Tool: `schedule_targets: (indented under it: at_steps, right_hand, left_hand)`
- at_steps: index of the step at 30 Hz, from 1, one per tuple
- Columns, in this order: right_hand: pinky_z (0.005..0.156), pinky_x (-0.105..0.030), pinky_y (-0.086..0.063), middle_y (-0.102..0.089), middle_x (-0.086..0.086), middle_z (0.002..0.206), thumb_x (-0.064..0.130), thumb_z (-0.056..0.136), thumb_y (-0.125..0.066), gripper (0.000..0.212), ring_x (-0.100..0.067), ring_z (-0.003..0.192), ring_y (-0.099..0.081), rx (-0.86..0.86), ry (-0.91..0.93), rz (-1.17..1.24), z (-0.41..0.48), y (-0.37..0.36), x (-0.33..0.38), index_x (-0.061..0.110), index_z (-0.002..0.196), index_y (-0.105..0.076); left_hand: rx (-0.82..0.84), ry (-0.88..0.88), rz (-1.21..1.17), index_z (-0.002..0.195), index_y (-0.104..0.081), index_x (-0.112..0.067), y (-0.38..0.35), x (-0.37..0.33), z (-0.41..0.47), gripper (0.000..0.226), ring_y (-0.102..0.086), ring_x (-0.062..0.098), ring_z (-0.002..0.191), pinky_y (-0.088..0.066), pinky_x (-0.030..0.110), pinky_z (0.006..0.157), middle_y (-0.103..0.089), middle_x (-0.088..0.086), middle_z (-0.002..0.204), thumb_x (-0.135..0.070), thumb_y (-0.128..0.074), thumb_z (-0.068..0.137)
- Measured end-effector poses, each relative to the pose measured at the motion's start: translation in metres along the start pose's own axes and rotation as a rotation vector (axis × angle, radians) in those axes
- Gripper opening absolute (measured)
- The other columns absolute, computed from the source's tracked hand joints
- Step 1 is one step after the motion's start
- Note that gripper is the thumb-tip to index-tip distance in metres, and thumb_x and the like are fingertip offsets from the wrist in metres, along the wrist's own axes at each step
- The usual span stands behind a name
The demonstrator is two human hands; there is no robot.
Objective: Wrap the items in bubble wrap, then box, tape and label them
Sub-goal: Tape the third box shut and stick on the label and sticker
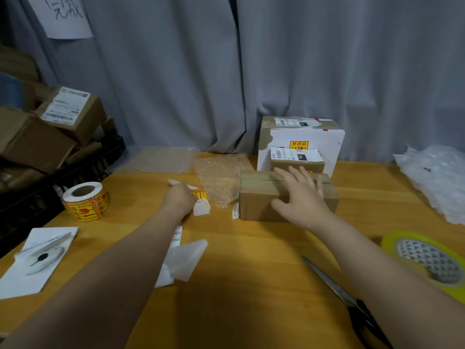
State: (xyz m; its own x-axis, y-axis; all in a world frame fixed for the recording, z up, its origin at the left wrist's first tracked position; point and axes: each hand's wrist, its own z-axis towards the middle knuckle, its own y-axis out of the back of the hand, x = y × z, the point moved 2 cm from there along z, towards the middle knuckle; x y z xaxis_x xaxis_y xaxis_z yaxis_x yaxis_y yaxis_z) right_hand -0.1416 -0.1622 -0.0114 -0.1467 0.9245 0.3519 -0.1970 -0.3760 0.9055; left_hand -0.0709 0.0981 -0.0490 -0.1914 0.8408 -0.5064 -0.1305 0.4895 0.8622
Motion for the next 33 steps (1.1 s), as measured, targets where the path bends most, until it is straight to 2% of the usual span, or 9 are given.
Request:
schedule_targets:
  at_steps: [2, 5, 9, 13, 17, 21, 27, 30, 33]
  right_hand:
    - [0.119, -0.04, 0.002, -0.029, 0.001, 0.155, 0.028, 0.091, -0.055, 0.057, -0.015, 0.146, -0.013, -0.192, 0.084, 0.154, -0.005, 0.001, 0.012, 0.028, 0.144, -0.036]
    - [0.112, -0.028, -0.025, -0.044, 0.008, 0.141, 0.029, 0.094, -0.057, 0.044, -0.008, 0.133, -0.033, -0.3, 0.132, 0.44, -0.007, 0.008, 0.03, 0.023, 0.136, -0.046]
    - [0.097, -0.021, -0.039, -0.052, 0.011, 0.125, 0.034, 0.089, -0.064, 0.049, -0.001, 0.116, -0.045, -0.164, 0.074, 0.759, -0.006, 0.013, 0.05, 0.02, 0.133, -0.049]
    - [0.068, -0.027, -0.055, -0.069, -0.007, 0.087, 0.018, 0.088, -0.068, 0.015, -0.012, 0.078, -0.066, -0.054, -0.017, 1.093, -0.014, 0.013, 0.043, 0.009, 0.101, -0.068]
    - [0.079, -0.035, -0.056, -0.07, -0.009, 0.088, 0.018, 0.088, -0.068, 0.003, -0.02, 0.085, -0.068, -0.089, 0.005, 1.014, -0.026, 0.013, 0.024, 0.016, 0.09, -0.068]
    - [0.08, -0.038, -0.055, -0.067, 0.0, 0.083, 0.021, 0.09, -0.066, 0.01, -0.018, 0.083, -0.066, -0.053, 0.021, 0.808, -0.039, 0.011, 0.009, 0.025, 0.081, -0.063]
    - [0.07, -0.023, -0.05, -0.062, 0.009, 0.08, 0.017, 0.091, -0.063, 0.003, -0.009, 0.078, -0.06, -0.023, 0.086, 0.621, -0.046, 0.012, -0.001, 0.019, 0.09, -0.062]
    - [0.068, -0.014, -0.047, -0.061, 0.011, 0.083, 0.013, 0.092, -0.061, 0.004, -0.003, 0.077, -0.057, -0.008, 0.142, 0.6, -0.048, 0.014, -0.002, 0.017, 0.094, -0.061]
    - [0.066, -0.016, -0.046, -0.061, 0.012, 0.078, 0.017, 0.094, -0.06, 0.007, -0.003, 0.073, -0.056, 0.031, 0.161, 0.523, -0.048, 0.014, -0.002, 0.021, 0.088, -0.06]
  left_hand:
    - [-0.171, -0.109, -0.147, 0.085, -0.056, -0.005, 0.009, -0.015, -0.009, 0.013, -0.06, 0.036, 0.088, -0.04, 0.036, 0.064, -0.06, 0.014, 0.081, -0.016, -0.055, 0.093]
    - [-0.346, -0.387, -0.345, 0.088, -0.054, -0.014, 0.028, -0.045, -0.036, 0.01, -0.056, 0.018, 0.076, -0.041, 0.031, 0.064, -0.057, -0.001, 0.077, -0.021, -0.055, 0.094]
    - [-0.126, -0.642, -0.511, 0.089, -0.059, -0.015, 0.034, -0.083, -0.074, 0.003, -0.052, 0.005, 0.069, -0.043, 0.014, 0.064, -0.057, -0.006, 0.075, -0.014, -0.062, 0.09]
    - [-0.013, -0.651, -0.639, 0.081, -0.06, -0.018, 0.023, -0.096, -0.097, 0.013, -0.049, 0.007, 0.062, -0.043, 0.017, 0.059, -0.056, -0.005, 0.068, -0.009, -0.06, 0.09]
    - [0.092, -0.562, -0.781, 0.086, -0.065, -0.012, 0.011, -0.095, -0.112, 0.016, -0.062, 0.014, 0.073, -0.051, 0.027, 0.069, -0.067, 0.008, 0.08, -0.019, -0.054, 0.095]
    - [0.142, -0.564, -0.748, 0.079, -0.063, -0.015, 0.002, -0.093, -0.125, 0.012, -0.058, 0.003, 0.061, -0.047, 0.015, 0.059, -0.064, 0.004, 0.073, -0.015, -0.061, 0.091]
    - [0.397, -0.468, -0.746, 0.079, -0.06, -0.006, -0.003, -0.092, -0.132, 0.011, -0.063, 0.006, 0.056, -0.054, 0.017, 0.058, -0.066, 0.007, 0.069, -0.001, -0.059, 0.089]
    - [0.37, -0.44, -0.752, 0.076, -0.057, -0.007, -0.007, -0.092, -0.133, 0.017, -0.061, 0.006, 0.054, -0.053, 0.018, 0.058, -0.064, 0.008, 0.071, 0.0, -0.054, 0.09]
    - [0.337, -0.433, -0.769, 0.081, -0.059, -0.003, -0.009, -0.092, -0.132, 0.013, -0.06, 0.008, 0.055, -0.053, 0.02, 0.058, -0.062, 0.008, 0.072, -0.004, -0.053, 0.092]
